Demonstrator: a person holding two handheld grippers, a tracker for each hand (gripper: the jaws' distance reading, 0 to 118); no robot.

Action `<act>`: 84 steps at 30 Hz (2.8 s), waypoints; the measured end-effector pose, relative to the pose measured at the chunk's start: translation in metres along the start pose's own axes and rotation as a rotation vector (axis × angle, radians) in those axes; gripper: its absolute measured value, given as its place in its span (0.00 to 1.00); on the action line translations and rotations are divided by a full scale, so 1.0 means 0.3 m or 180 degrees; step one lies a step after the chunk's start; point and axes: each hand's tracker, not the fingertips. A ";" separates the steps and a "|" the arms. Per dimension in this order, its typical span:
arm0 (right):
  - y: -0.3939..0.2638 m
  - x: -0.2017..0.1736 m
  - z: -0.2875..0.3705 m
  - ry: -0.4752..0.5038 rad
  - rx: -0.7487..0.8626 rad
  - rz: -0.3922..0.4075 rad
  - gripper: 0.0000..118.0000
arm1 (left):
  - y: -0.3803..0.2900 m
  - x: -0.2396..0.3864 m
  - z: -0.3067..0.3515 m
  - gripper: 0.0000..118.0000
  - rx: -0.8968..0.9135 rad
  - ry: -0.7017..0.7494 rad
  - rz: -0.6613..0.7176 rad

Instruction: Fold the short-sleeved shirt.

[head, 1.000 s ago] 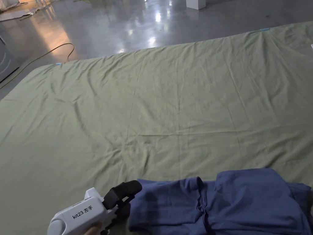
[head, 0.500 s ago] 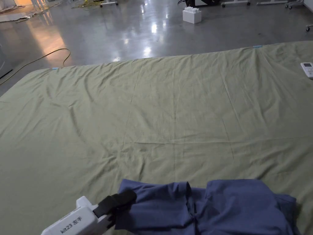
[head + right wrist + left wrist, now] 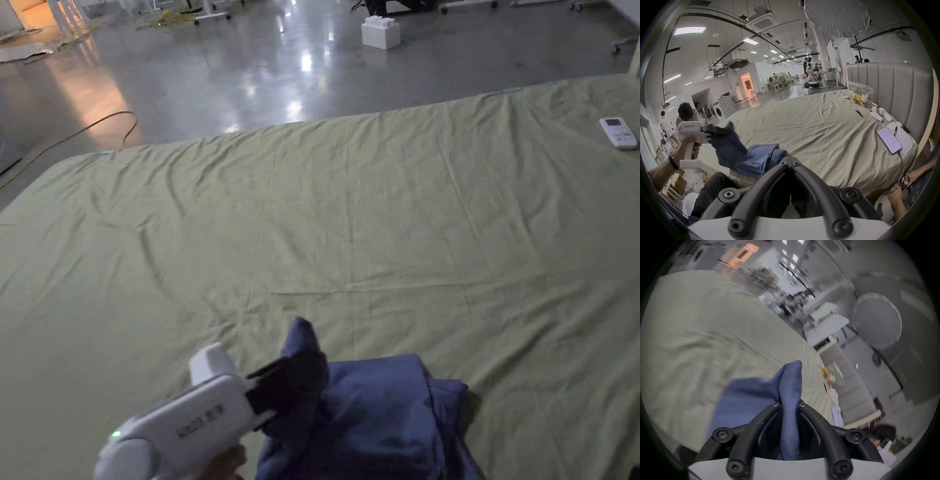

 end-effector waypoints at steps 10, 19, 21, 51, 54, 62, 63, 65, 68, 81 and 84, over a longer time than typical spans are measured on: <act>-0.075 0.092 0.045 -0.0256 -0.0197 -0.0177 0.00 | -0.168 0.100 -0.323 0.64 -0.0592 0.0162 0.0050; -0.098 0.132 0.093 -0.0348 -0.0247 -0.0199 0.00 | -0.195 0.016 -0.266 0.04 -0.0563 0.0061 0.0254; -0.097 0.133 0.100 -0.0370 -0.0223 -0.0266 0.00 | -0.261 0.022 -0.340 0.04 -0.0731 -0.0131 0.0412; -0.073 -0.096 -0.875 0.0417 -0.1979 -0.0191 0.00 | 0.017 -0.276 0.047 0.73 -0.0419 -0.0192 0.0023; -0.071 -0.089 -0.877 0.0455 -0.1993 -0.0126 0.00 | 0.025 -0.358 -0.059 0.74 -0.0768 -0.0477 0.0181; -0.083 -0.051 -0.874 0.0559 -0.1967 -0.0344 0.00 | 0.078 -0.457 -0.231 0.73 -0.1301 -0.0769 0.0333; -0.080 -0.050 -0.873 0.0577 -0.1971 -0.0345 0.00 | 0.096 -0.452 -0.223 0.73 -0.1341 -0.0736 0.0224; -0.083 -0.043 -0.867 0.0599 -0.1965 -0.0352 0.00 | 0.113 -0.456 -0.179 0.73 -0.1055 -0.0547 0.0170; -0.094 -0.038 -0.868 0.0623 -0.1937 -0.0393 0.00 | 0.136 -0.497 -0.151 0.73 -0.1100 -0.0461 0.0284; -0.096 -0.019 -0.874 0.0695 -0.1943 -0.0493 0.00 | 0.031 -0.441 -0.362 0.31 -0.1485 -0.0873 0.0456; -0.082 -0.019 -0.861 0.0689 -0.1967 -0.0759 0.00 | 0.020 -0.360 -0.331 0.31 -0.1558 -0.0602 -0.0147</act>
